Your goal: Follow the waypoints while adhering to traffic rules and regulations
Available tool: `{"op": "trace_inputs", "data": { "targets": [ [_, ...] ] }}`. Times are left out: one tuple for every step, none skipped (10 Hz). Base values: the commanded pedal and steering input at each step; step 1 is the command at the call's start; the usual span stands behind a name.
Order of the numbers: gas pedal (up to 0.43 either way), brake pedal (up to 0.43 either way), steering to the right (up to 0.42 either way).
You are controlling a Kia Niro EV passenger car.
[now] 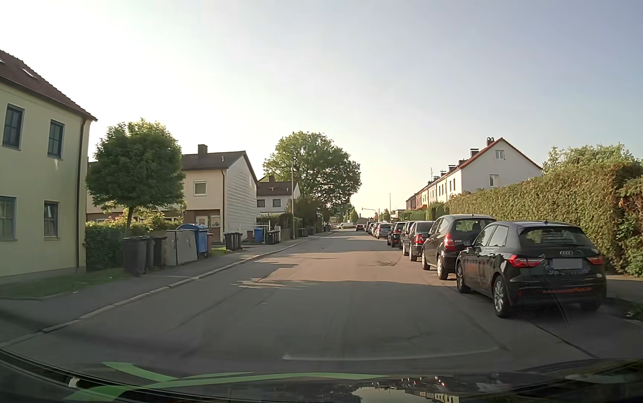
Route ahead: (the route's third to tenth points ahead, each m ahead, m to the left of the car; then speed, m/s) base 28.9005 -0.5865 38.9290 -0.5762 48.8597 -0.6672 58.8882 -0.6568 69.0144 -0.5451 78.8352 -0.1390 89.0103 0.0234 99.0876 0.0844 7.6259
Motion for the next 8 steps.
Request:
{"op": "trace_inputs", "data": {
  "targets": [
    [0.15, 0.0, -0.002],
    [0.15, 0.0, -0.003],
    [0.15, 0.0, -0.003],
    [0.138, 0.0, -0.003],
    [0.138, 0.0, -0.003],
    [0.138, 0.0, -0.002],
    [0.138, 0.0, -0.001],
    [0.138, 0.0, 0.0]
  ]
}}
